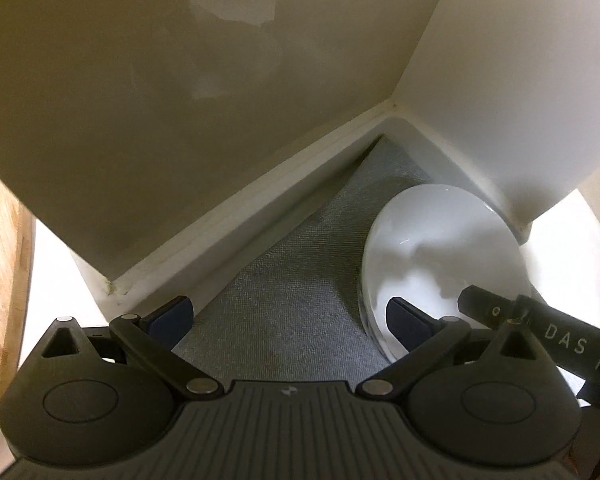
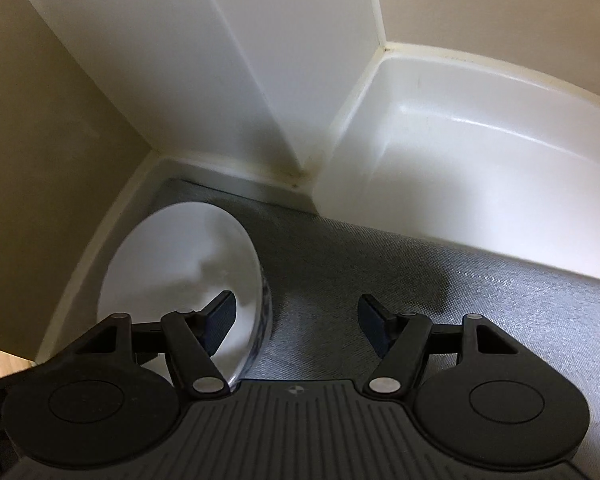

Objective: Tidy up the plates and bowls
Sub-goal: 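Move both tools to the blue-rimmed white bowl by the wall, then close both tools on the blue-rimmed bowl rim and lift it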

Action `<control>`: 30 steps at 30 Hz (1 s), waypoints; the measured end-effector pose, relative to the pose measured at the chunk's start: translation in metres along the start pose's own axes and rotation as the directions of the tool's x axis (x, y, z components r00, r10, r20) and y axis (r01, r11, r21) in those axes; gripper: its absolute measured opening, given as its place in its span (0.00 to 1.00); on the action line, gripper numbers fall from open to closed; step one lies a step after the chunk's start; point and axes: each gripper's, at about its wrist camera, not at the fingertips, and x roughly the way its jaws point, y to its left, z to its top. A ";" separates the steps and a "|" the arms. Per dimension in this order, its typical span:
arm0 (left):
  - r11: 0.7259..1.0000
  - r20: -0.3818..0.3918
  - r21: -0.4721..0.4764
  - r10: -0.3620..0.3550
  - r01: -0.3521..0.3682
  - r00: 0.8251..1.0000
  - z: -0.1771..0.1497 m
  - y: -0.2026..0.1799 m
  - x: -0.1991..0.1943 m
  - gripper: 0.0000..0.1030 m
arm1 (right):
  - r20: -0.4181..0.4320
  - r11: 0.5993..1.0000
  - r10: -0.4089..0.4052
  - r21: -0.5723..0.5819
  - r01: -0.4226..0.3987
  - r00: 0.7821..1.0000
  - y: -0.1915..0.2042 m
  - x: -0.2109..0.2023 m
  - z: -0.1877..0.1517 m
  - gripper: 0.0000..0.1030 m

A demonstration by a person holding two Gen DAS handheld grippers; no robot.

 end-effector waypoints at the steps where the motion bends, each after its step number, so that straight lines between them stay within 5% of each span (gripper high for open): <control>1: 1.000 -0.002 -0.002 0.000 0.000 1.000 0.000 0.000 0.001 1.00 | 0.002 1.000 -0.001 -0.001 0.001 1.000 0.000 0.002 0.001 0.67; 19: 0.999 -0.029 0.014 0.046 -0.045 0.999 0.001 -0.011 0.014 0.99 | 0.021 0.999 -0.007 -0.043 0.007 1.000 0.001 0.005 0.001 0.66; 22: 0.999 -0.023 0.012 0.042 -0.042 0.999 0.002 -0.015 0.006 0.93 | 0.003 0.996 0.011 -0.088 -0.010 1.000 0.008 0.004 -0.001 0.23; 23: 0.999 -0.015 0.017 0.043 -0.043 0.999 0.003 -0.016 0.004 0.91 | -0.005 0.995 0.023 -0.093 -0.023 1.000 0.011 0.004 -0.002 0.16; 30: 0.999 0.010 0.034 0.032 -0.033 0.999 0.006 -0.017 -0.007 0.65 | -0.010 0.988 0.034 -0.151 -0.035 0.999 0.028 0.005 -0.005 0.12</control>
